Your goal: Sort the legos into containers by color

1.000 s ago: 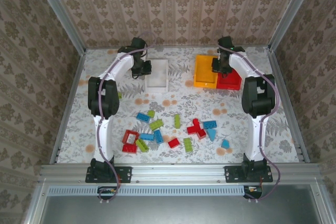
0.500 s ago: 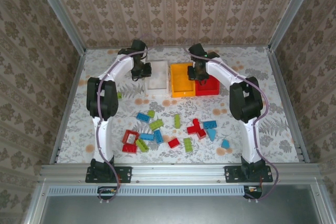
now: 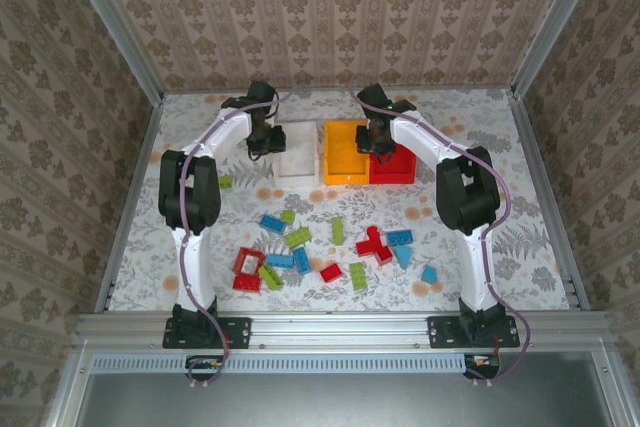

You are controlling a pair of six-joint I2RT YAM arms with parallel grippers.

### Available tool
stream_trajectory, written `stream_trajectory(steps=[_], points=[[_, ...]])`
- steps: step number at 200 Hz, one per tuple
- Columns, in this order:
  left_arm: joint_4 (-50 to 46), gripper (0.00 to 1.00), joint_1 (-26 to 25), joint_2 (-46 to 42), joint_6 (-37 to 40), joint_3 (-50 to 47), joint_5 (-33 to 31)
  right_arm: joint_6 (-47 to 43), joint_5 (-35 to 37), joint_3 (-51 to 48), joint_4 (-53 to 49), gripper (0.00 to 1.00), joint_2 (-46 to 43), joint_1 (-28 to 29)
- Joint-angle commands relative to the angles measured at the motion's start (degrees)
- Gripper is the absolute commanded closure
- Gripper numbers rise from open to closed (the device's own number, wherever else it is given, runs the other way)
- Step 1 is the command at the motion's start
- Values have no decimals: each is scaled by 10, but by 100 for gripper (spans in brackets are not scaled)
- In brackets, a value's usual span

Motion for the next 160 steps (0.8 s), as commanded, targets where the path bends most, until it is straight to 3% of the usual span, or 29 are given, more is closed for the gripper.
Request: stream_trajectory(steps=[1,47,117,160], points=[[-13,72,-5,-32,-7,-8,0,23,-22,-15,-6,67,-36,8],[-12,58,-4,-66,-21,-12,-7,18,-34,-22,-4,66,-56,7],[-5,58,-5,-149,-46,-60,-17,-7,-40,17,-10,68,-16,7],[-8,57,-4,-230,-64,-129,-28,-17,-51,52,-26,57,10,7]])
